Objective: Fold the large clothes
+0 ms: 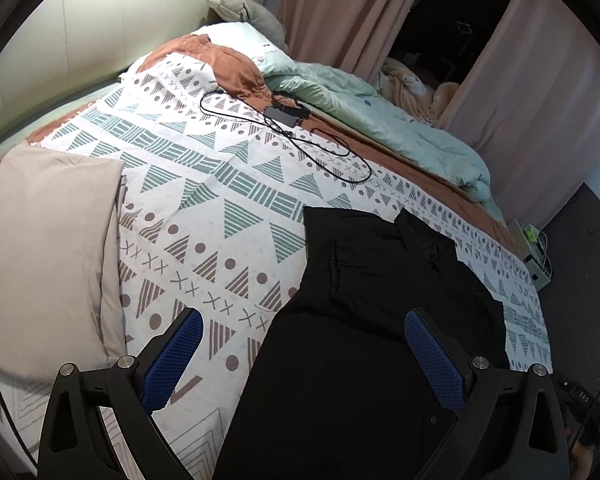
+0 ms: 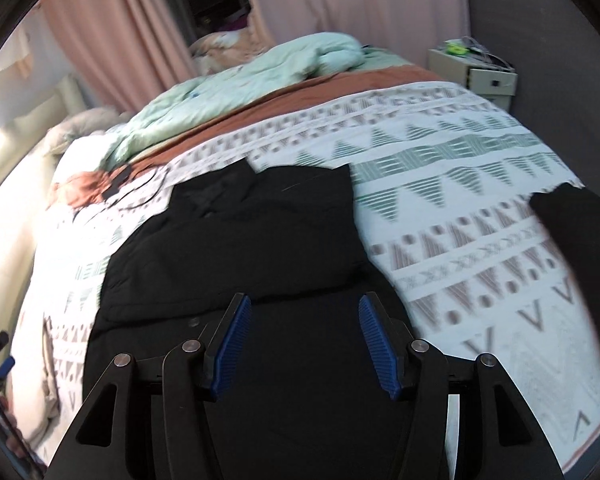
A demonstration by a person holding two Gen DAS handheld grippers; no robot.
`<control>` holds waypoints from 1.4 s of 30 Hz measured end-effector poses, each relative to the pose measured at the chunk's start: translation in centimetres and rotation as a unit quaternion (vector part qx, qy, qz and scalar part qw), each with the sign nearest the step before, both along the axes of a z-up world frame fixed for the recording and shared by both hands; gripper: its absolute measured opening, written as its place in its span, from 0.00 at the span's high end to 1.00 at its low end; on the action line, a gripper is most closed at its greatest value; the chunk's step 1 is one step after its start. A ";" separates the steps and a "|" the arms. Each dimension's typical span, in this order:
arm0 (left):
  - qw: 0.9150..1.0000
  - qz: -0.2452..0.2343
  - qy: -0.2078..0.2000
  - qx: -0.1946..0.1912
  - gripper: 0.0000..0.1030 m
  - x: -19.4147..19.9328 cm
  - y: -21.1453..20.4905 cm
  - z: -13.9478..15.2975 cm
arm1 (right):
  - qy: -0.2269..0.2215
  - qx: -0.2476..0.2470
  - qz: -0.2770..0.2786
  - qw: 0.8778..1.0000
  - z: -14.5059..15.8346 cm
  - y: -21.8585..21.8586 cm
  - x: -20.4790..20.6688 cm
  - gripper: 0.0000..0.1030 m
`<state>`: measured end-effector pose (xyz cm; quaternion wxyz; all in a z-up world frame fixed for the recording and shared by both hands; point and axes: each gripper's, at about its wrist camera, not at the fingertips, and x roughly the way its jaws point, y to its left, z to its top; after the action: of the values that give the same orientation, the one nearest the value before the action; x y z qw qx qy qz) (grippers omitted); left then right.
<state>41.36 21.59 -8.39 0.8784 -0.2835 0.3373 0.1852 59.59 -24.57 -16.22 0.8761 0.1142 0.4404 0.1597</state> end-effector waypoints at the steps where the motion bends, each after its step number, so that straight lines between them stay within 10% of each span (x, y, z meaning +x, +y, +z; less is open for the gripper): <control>1: 1.000 0.005 0.001 -0.006 0.02 0.1 -0.1 -0.2 | 0.002 -0.001 -0.005 1.000 -0.3 -0.6 0.3 0.45; 20: 0.996 -0.011 0.071 0.060 0.02 4.4 -1.5 -4.3 | 0.055 0.033 -0.029 0.998 -12.0 0.8 10.0 0.46; 24: 0.994 -0.013 0.089 0.064 0.02 5.2 -1.3 -5.6 | 0.076 0.014 0.010 0.997 -14.2 2.0 11.2 0.75; 30: 0.993 -0.016 0.095 0.067 0.02 5.9 -1.7 -5.9 | 0.085 0.034 -0.012 0.996 -15.8 -0.4 12.6 0.91; 36: 0.992 -0.023 0.099 0.075 0.02 6.0 -2.4 -5.7 | 0.085 0.030 -0.026 0.996 -15.5 -0.4 12.4 0.87; 42: 0.993 -0.031 0.083 0.082 0.02 5.0 -3.1 -4.7 | 0.085 0.049 -0.042 0.994 -14.1 -2.3 10.3 0.52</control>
<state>46.40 18.47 -13.06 0.8726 -0.1841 0.4016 0.2081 69.86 -26.87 -30.36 0.8349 0.1883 0.4995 0.1339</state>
